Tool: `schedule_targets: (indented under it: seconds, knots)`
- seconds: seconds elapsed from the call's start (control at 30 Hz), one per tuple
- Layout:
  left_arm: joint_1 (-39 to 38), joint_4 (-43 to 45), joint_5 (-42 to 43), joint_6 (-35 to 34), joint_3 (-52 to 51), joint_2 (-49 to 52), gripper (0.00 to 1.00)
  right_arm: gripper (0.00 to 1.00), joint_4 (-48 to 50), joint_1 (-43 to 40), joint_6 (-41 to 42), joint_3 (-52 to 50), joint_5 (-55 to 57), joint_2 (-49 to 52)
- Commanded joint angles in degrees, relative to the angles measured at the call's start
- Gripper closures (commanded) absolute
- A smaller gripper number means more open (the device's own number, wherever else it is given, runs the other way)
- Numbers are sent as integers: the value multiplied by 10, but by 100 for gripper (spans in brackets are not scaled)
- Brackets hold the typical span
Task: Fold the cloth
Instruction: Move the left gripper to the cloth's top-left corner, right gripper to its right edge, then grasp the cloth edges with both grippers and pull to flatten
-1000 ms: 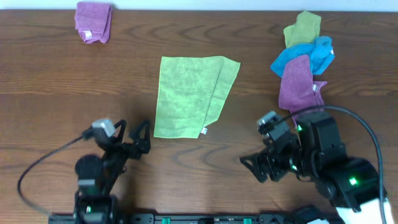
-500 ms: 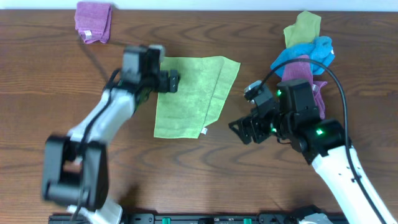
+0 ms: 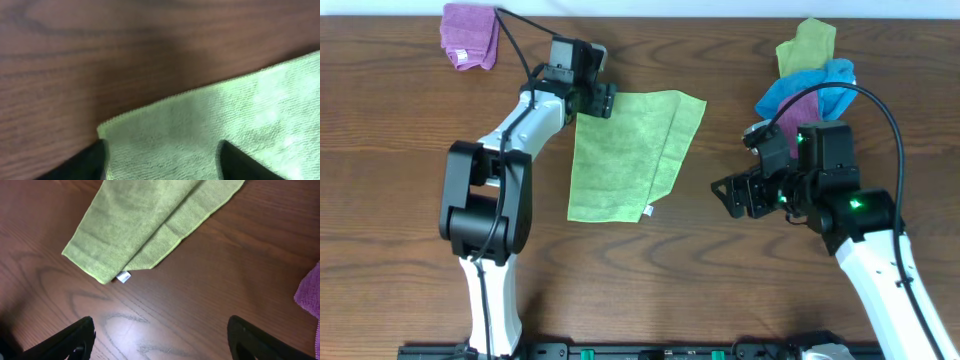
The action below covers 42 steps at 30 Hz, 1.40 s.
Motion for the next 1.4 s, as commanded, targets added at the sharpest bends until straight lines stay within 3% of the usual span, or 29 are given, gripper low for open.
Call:
schedule_targets:
  seconds: [0.0, 0.07, 0.2, 0.4, 0.7, 0.8, 0.83, 0.9, 1.37]
  knots:
    - [-2, -6, -3, 0, 12, 6, 68, 19, 7, -3, -2, 1, -3, -1]
    - [-2, -10, 9, -7, 12, 6, 94, 23, 9, -3, -1, 1, -3, -1]
    - [-2, 0, 15, -7, 12, 6, 94, 26, 9, -3, 16, 1, -3, -1]
    - [1, 2, -58, -4, 12, 9, 94, 29, 9, -3, 29, 1, -3, -1]
    - [6, 6, -48, -4, 12, 37, 94, 32, 6, -2, 50, 1, -5, -1]
    - [6, 10, -49, -4, 12, 49, 94, 41, -1, -2, 55, 0, -5, -1]
    - [6, 12, -49, -4, 12, 51, 94, 53, -2, -2, 55, 0, -5, 0]
    - [6, 15, -50, -4, 12, 55, 94, 97, -2, 0, 61, -3, -5, 7]
    - [12, 9, -73, -4, 12, 66, 94, 99, 181, 103, 105, -13, -40, 265]
